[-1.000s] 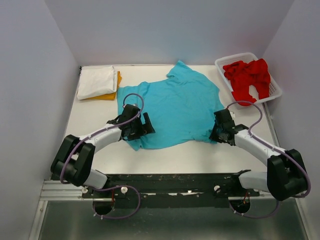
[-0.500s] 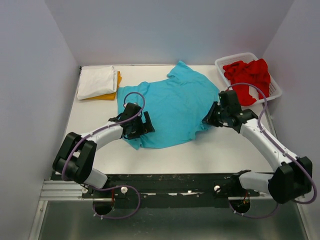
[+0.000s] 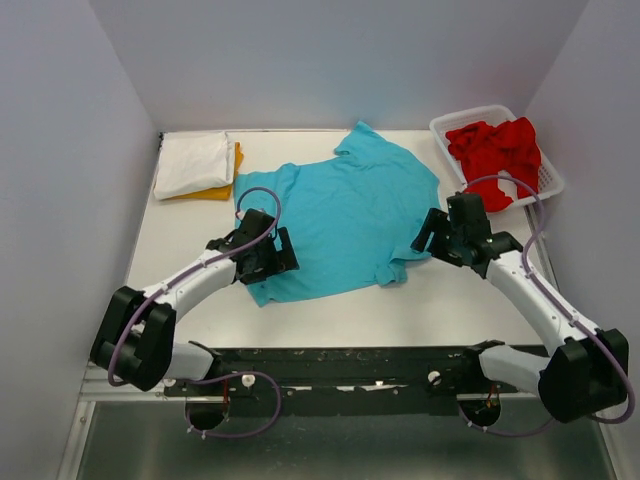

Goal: Fold and stack the t-shirts
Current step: Flatten out the tshirt

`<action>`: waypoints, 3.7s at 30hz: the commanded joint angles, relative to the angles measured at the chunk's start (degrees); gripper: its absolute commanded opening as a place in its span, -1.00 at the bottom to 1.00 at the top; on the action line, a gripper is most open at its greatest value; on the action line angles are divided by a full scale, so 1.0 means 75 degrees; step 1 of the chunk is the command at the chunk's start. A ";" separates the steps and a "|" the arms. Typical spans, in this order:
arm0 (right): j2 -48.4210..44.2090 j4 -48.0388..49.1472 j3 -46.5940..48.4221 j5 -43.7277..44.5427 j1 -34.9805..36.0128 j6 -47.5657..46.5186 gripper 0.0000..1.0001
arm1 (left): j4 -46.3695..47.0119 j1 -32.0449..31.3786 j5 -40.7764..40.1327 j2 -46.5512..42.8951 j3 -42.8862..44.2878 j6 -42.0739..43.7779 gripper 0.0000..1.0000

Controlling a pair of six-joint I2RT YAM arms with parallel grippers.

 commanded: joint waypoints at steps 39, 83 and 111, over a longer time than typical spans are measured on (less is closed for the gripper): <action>-0.0896 -0.0990 -0.1898 0.1866 0.0869 0.2142 0.56 | 0.0612 -0.0125 0.0940 0.1110 0.0100 0.0051 0.97; 0.0782 0.2253 -0.1754 0.0363 0.1198 0.0012 1.00 | -0.3580 -0.0136 -0.1911 0.0717 0.2035 -0.0582 -1.00; 0.1390 0.2095 -0.1804 0.0675 0.1189 -0.0143 1.00 | -0.0814 -0.0032 -0.0390 0.1543 0.1989 -0.0299 -0.15</action>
